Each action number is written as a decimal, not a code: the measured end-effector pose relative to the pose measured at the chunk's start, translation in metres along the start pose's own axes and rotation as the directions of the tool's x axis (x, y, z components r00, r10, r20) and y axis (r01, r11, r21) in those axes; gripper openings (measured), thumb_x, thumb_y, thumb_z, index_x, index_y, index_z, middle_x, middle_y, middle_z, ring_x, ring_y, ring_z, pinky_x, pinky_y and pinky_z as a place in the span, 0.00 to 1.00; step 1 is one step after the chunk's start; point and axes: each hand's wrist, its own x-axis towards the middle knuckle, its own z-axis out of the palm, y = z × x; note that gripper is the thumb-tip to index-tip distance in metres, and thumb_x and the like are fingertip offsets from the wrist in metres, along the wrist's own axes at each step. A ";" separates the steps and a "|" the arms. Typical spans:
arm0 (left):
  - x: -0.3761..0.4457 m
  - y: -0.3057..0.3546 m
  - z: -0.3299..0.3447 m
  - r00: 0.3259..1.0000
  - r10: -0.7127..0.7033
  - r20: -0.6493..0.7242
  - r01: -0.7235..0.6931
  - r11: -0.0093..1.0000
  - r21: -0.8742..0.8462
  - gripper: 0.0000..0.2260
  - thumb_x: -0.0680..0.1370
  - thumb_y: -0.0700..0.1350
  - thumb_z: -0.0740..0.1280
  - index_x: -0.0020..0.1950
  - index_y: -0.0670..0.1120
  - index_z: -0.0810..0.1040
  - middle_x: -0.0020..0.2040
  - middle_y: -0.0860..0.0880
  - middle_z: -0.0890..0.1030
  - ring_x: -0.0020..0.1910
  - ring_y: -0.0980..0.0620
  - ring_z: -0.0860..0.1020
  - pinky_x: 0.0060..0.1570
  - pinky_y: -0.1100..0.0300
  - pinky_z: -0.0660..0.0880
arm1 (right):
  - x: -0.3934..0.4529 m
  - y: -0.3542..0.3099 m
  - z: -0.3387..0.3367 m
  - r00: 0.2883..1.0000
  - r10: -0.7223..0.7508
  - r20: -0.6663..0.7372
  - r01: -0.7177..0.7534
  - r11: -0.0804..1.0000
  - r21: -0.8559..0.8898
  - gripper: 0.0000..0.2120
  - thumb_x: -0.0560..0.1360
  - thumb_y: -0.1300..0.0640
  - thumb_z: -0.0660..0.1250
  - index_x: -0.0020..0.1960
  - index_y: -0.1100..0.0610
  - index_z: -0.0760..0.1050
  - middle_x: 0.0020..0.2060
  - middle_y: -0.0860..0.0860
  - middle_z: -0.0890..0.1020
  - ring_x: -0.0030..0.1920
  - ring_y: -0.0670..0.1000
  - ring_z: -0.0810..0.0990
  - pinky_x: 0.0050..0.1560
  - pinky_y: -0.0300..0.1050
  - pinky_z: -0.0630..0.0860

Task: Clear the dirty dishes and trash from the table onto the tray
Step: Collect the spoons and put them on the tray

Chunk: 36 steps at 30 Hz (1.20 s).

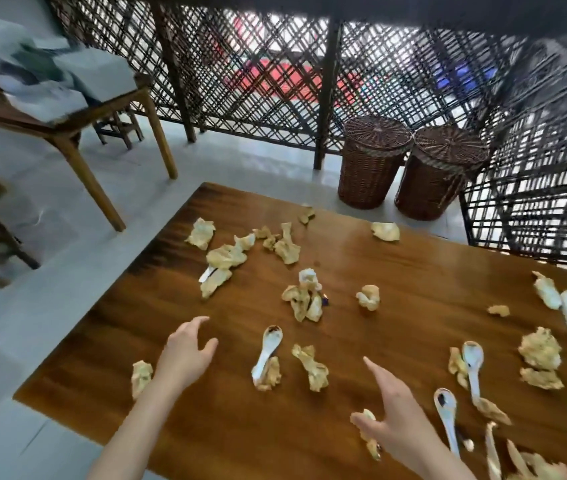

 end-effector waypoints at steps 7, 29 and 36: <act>0.110 -0.029 -0.014 0.996 -0.084 -0.024 0.085 0.996 0.029 0.19 0.78 0.51 0.63 0.68 0.48 0.69 0.66 0.46 0.73 0.64 0.46 0.73 0.58 0.51 0.73 | 0.049 -0.037 0.024 0.999 0.043 -0.006 -0.043 0.998 -0.047 0.45 0.68 0.42 0.72 0.75 0.42 0.47 0.73 0.41 0.60 0.72 0.43 0.58 0.71 0.40 0.59; 0.233 -0.031 0.017 0.904 -0.366 0.220 0.398 0.909 -0.125 0.12 0.80 0.42 0.60 0.58 0.37 0.74 0.49 0.39 0.79 0.43 0.43 0.78 0.39 0.53 0.76 | 0.055 -0.063 0.059 0.951 0.242 -0.190 -0.238 0.970 0.045 0.44 0.69 0.38 0.69 0.76 0.43 0.47 0.73 0.40 0.59 0.73 0.42 0.56 0.70 0.39 0.57; 0.150 -0.035 0.029 0.887 -0.386 0.253 0.424 0.898 -0.117 0.11 0.81 0.43 0.57 0.54 0.38 0.74 0.38 0.43 0.74 0.32 0.48 0.72 0.29 0.59 0.67 | 0.044 -0.045 0.038 0.954 0.253 -0.163 -0.248 0.967 0.051 0.42 0.71 0.41 0.69 0.76 0.44 0.48 0.74 0.42 0.58 0.73 0.44 0.56 0.70 0.41 0.59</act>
